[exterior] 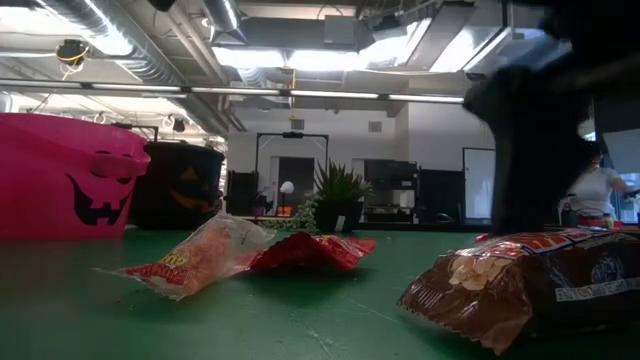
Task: Sort candy
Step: Put the brown chocolate into the black bucket
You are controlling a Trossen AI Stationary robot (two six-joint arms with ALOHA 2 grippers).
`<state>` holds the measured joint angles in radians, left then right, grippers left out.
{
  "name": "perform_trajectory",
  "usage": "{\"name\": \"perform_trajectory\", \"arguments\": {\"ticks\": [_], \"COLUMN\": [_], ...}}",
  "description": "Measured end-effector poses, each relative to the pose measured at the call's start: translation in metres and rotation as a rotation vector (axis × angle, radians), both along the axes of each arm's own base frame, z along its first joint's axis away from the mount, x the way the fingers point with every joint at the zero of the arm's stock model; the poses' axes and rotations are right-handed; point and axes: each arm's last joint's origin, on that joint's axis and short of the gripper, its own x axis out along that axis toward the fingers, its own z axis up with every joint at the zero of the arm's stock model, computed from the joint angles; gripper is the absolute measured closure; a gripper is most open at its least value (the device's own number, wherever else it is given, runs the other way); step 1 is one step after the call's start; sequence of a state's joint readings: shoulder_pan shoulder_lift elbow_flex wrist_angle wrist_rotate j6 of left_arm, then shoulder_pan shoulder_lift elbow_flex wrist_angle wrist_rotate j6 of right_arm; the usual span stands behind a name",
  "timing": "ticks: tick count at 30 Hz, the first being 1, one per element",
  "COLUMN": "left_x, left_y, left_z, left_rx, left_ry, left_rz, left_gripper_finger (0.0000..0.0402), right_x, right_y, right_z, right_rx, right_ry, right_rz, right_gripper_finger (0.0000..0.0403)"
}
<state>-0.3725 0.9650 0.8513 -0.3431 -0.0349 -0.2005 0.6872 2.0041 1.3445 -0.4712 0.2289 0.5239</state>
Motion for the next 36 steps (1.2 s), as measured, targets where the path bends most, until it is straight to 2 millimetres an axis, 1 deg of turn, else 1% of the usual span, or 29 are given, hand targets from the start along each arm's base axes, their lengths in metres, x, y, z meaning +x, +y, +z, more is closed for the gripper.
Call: {"name": "perform_trajectory", "arguments": {"ticks": [4,7,10,17,19,21,24,26,29,31,34,36], "left_x": [0.0,0.0,0.001,0.0,0.0,0.0,0.0,0.0,0.0,0.002,0.006,0.011], "left_y": [-0.001,-0.001,-0.001,-0.001,-0.001,-0.001,-0.001,-0.001,-0.001,-0.001,-0.001,-0.002], "left_z": [-0.001,-0.001,-0.001,-0.001,-0.001,-0.001,-0.001,-0.001,-0.001,-0.002,-0.005,-0.007], "left_rx": [0.003,0.006,0.002,-0.022,-0.024,-0.023,-0.023,-0.023,-0.007,0.023,0.077,0.106], "left_ry": [0.004,0.002,0.003,0.012,0.013,0.014,0.015,0.015,0.009,0.002,0.0,-0.015], "left_rz": [-0.002,0.009,0.012,0.02,0.016,0.016,0.015,0.015,0.027,0.04,0.05,0.058], "left_gripper_finger": [0.025,0.025,0.025,0.025,0.025,0.025,0.025,0.025,0.025,0.025,0.025,0.025], "right_x": [0.001,0.003,0.006,0.017,0.019,0.02,0.02,0.018,0.014,0.011,0.011,0.014], "right_y": [0.001,0.0,-0.005,-0.022,-0.027,-0.032,-0.04,-0.043,-0.049,-0.054,-0.069,-0.081], "right_z": [-0.013,-0.015,-0.015,-0.016,-0.012,-0.008,0.005,0.019,0.04,0.055,0.078,0.087], "right_rx": [-0.012,-0.014,-0.019,0.005,0.02,0.029,0.023,0.003,-0.08,-0.156,-0.251,-0.293], "right_ry": [0.03,0.035,0.044,0.087,0.096,0.095,0.068,0.024,-0.058,-0.137,-0.257,-0.298], "right_rz": [0.009,0.003,-0.005,-0.022,-0.029,-0.037,-0.053,-0.067,-0.093,-0.126,-0.203,-0.244], "right_gripper_finger": [0.0082,0.011,0.0156,0.0293,0.0325,0.0347,0.0353,0.0341,0.0317,0.0307,0.0305,0.0308]}}
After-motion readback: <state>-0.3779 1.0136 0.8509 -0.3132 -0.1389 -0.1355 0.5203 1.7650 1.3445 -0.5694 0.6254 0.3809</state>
